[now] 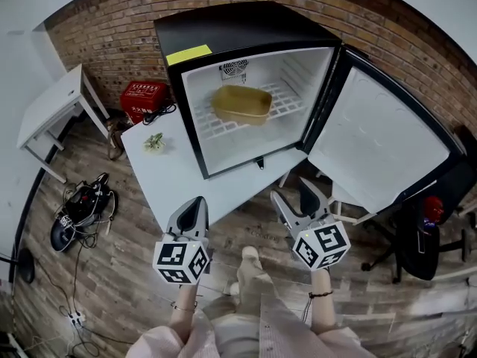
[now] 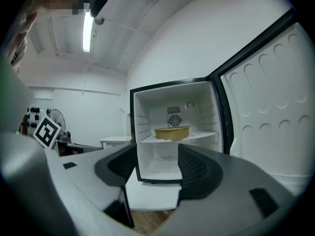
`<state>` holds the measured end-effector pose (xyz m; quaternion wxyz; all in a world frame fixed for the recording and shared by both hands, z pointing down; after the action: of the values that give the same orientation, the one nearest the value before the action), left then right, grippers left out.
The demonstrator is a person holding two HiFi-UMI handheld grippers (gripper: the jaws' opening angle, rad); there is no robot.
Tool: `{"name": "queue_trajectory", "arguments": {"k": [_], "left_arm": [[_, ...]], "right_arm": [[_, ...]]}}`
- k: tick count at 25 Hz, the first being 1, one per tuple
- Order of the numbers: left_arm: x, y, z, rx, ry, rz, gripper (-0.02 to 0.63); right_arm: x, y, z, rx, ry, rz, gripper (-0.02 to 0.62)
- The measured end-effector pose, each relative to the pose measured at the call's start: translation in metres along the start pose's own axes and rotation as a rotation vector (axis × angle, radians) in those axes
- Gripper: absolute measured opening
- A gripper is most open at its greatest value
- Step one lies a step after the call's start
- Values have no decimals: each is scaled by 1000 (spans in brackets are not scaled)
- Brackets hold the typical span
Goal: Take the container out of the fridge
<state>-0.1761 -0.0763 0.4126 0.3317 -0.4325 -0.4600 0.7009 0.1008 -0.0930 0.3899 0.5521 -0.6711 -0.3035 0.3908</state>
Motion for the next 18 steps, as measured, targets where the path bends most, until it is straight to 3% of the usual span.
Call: {"name": "queue_trajectory", "arguments": {"k": [8, 18], "left_arm": [[-57, 20, 6, -2, -4, 10, -9], [-108, 42, 0, -21, -15, 14, -9]], "right_arm": [[-56, 23, -37, 53, 33, 3, 259], [-110, 58, -65, 202, 96, 5, 259]]}}
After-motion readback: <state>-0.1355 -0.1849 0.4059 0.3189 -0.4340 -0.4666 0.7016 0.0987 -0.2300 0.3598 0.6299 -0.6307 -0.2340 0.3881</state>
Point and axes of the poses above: the fingertips, and each gripper's own axes: x backward along the fingers, z to its left, y out of its top, the point moved 9 cm from there along x, backward along the fingers, and after that the axes turned 9 degrees about z, right-handed, at the moved point
